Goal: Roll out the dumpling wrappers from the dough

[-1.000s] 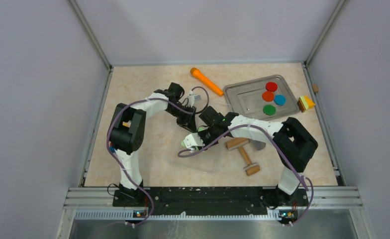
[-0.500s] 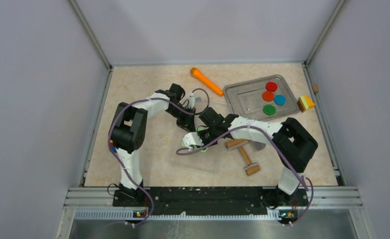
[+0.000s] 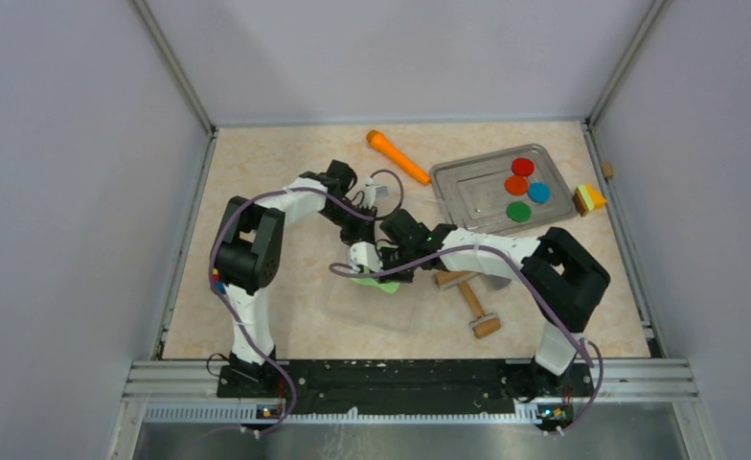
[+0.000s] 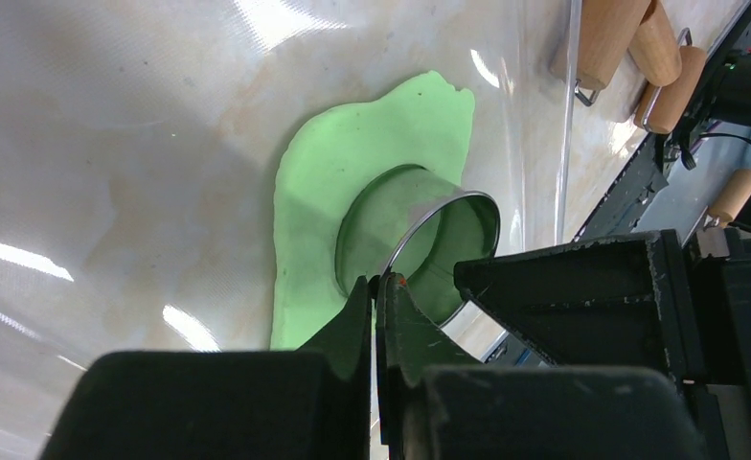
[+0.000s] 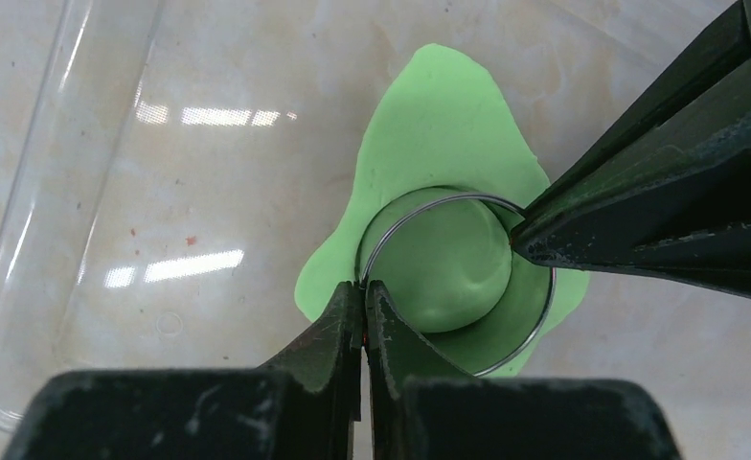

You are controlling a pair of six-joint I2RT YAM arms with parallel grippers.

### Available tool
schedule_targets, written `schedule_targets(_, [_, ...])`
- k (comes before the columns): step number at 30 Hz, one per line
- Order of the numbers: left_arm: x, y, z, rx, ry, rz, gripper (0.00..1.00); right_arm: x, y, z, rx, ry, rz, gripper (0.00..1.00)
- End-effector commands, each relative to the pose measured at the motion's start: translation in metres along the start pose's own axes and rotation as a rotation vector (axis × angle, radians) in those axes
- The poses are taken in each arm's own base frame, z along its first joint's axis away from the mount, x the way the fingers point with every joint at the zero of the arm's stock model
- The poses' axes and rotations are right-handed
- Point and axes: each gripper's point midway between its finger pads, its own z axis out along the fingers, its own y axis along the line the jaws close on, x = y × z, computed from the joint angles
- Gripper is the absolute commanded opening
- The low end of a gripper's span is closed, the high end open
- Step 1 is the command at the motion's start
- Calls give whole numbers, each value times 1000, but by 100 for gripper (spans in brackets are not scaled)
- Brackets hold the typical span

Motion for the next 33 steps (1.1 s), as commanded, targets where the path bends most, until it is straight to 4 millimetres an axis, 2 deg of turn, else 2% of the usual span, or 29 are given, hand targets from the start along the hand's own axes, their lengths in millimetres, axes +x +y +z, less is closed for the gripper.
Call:
schedule_targets(1, [-3, 15, 15, -41, 19, 6, 0, 23, 21, 30, -22, 65, 209, 0])
schedule_targets(6, [-11, 7, 8, -27, 4, -3, 1, 22, 20, 32, -2, 61, 236, 0])
schedule_targets(11, [-28, -10, -36, -6, -106, -14, 29, 19, 18, 30, -4, 56, 217, 0])
schedule_targets(14, [-38, -6, -66, -31, -199, -55, 36, 15, 17, 28, -9, 46, 211, 0])
schedule_targets(17, [-35, 19, -80, -147, -249, -103, 40, 13, 17, 28, -16, 41, 212, 0])
schedule_targets(19, [-23, 45, -81, -262, -234, -153, 41, 10, 16, 28, -18, 35, 210, 0])
schedule_targets(21, [-4, 61, -74, -315, -181, -203, 41, 8, 16, 27, -23, 33, 213, 0])
schedule_targets(24, [17, 72, -65, -338, -117, -238, 42, 7, 16, 28, -27, 32, 215, 0])
schedule_targets(28, [27, 88, -61, -403, -91, -269, 42, 6, 16, 27, -27, 30, 217, 0])
schedule_targets(31, [31, 95, -59, -430, -74, -285, 33, 7, 18, 28, -34, 34, 228, 0])
schedule_targets(33, [34, 101, -60, -462, -71, -298, 32, 6, 19, 28, -41, 33, 231, 0])
